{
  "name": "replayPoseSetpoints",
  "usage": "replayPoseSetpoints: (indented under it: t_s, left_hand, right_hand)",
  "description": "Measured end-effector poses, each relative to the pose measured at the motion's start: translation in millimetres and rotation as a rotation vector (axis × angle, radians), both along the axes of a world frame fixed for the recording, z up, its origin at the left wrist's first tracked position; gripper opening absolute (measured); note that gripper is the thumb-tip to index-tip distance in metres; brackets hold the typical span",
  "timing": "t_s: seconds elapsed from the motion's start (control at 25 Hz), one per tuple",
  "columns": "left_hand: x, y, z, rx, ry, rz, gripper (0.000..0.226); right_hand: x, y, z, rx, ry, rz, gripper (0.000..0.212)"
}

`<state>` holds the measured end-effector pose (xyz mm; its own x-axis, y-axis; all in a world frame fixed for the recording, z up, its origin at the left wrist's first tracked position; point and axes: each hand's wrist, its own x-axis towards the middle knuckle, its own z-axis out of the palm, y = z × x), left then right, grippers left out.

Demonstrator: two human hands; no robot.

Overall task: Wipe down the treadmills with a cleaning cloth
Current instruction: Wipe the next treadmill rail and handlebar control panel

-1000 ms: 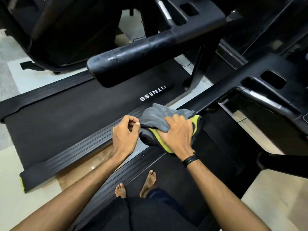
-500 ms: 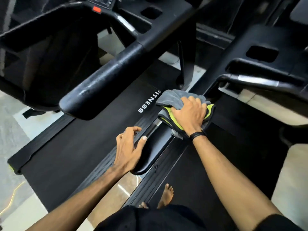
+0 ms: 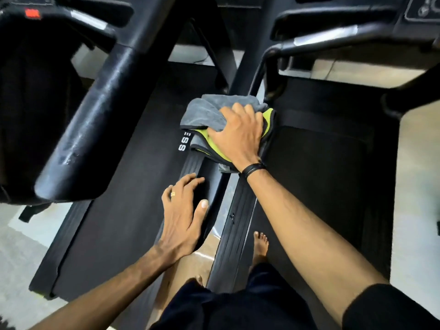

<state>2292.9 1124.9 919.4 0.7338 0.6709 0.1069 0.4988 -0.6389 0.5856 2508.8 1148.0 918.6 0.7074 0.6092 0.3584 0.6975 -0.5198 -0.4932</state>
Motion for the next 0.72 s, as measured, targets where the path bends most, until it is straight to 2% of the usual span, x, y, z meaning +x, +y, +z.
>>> replayPoseSetpoints:
  t_s: [0.24,0.4,0.48,0.6,0.64,0.72]
  left_hand:
    - [-3,1,-12,0.059,-0.053,-0.131,0.082]
    - [1,3,-21,0.081,-0.188,-0.235,0.075]
    - [3,6,-33,0.01,-0.293,-0.275,0.076]
    - [4,6,-32,-0.108,-0.461,-0.26,0.082]
    - [2,4,-28,-0.163,-0.52,-0.223,0.076]
    - [-8,4,-25,-0.281,-0.601,-0.178,0.063]
  right_hand:
    - [-8,0,-11,0.101,0.051,-0.135,0.038]
    - [-22,-5,-13,0.07,0.01,-0.154,0.045]
    - [-35,-11,-17,0.047,-0.036,-0.195,0.044]
    - [-69,-27,-11,0.093,0.069,-0.224,0.034]
    - [-82,-32,-7,0.13,0.122,-0.216,0.031]
    - [-112,-48,-6,0.215,0.181,-0.219,0.042]
